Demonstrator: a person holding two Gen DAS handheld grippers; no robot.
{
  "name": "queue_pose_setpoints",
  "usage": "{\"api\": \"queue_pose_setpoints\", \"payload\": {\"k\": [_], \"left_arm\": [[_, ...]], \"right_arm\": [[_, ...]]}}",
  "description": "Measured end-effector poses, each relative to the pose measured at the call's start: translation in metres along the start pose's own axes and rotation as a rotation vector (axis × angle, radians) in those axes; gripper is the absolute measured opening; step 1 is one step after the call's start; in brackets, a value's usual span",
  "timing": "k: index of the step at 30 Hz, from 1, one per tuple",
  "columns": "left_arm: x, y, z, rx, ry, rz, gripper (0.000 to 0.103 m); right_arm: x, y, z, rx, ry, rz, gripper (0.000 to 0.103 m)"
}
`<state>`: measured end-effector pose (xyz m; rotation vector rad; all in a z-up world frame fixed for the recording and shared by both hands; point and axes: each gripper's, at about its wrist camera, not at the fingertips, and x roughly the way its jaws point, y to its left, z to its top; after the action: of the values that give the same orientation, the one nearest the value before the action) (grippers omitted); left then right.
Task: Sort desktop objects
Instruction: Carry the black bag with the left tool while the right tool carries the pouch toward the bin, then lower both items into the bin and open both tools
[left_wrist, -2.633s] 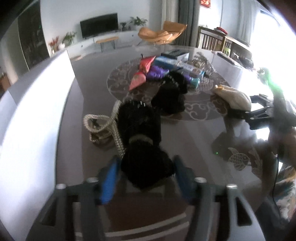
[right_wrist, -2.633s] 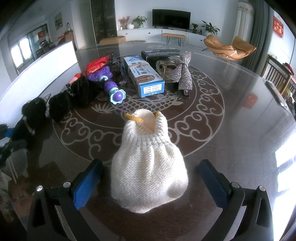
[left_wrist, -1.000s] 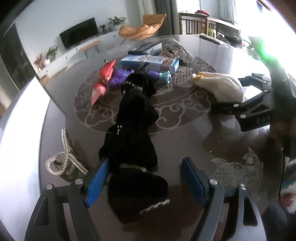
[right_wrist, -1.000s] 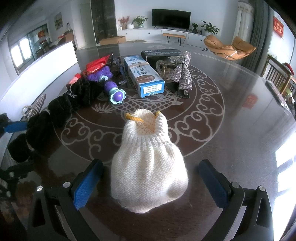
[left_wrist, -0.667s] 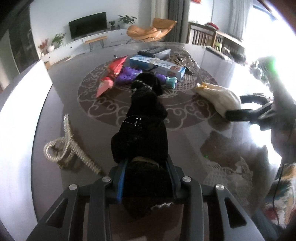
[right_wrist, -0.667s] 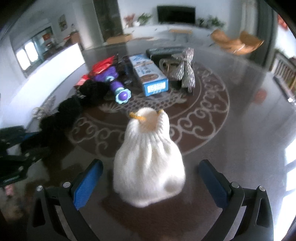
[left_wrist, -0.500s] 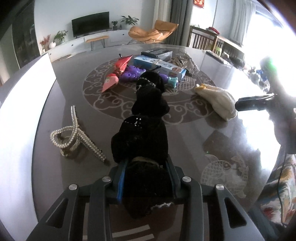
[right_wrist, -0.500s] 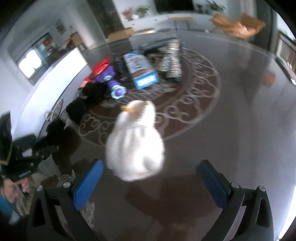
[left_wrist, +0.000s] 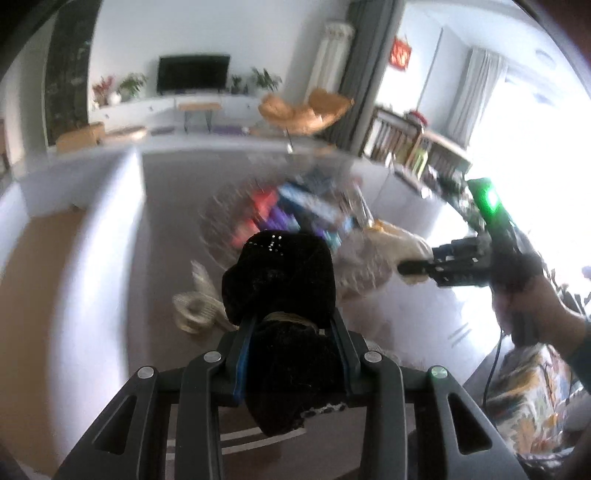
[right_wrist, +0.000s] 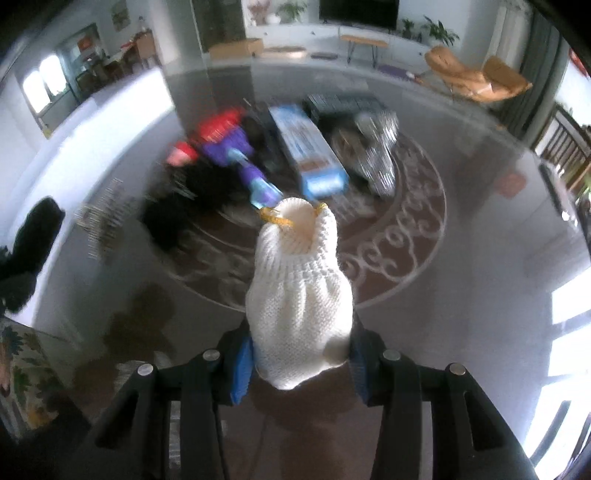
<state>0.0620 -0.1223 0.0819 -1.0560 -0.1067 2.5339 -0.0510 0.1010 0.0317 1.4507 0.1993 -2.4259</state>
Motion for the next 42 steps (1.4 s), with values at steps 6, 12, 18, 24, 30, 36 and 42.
{"api": "queue_pose_setpoints", "payload": {"k": [6, 12, 18, 24, 30, 36, 42], "left_arm": [[-0.079, 0.084, 0.019, -0.101, -0.096, 0.111, 0.036], [-0.109, 0.187, 0.008, -0.215, -0.031, 0.339, 0.036], [-0.079, 0.254, -0.025, -0.291, 0.168, 0.468, 0.040], [-0.060, 0.265, -0.041, -0.287, 0.250, 0.546, 0.077], [-0.044, 0.258, -0.046, -0.154, 0.364, 0.660, 0.089], [-0.039, 0.261, -0.052, -0.117, 0.383, 0.703, 0.089], [-0.040, 0.252, -0.053, -0.101, 0.367, 0.669, 0.089]], "right_arm": [[-0.053, 0.116, 0.050, -0.086, -0.143, 0.240, 0.045], [-0.043, 0.266, 0.093, -0.229, -0.170, 0.416, 0.045], [0.010, 0.385, 0.105, -0.360, -0.077, 0.422, 0.045], [0.055, 0.430, 0.086, -0.480, 0.002, 0.279, 0.088], [0.069, 0.419, 0.077, -0.565, -0.016, 0.231, 0.090], [0.064, 0.421, 0.060, -0.646, -0.054, 0.182, 0.092], [0.059, 0.414, 0.054, -0.676, -0.075, 0.182, 0.092]]}}
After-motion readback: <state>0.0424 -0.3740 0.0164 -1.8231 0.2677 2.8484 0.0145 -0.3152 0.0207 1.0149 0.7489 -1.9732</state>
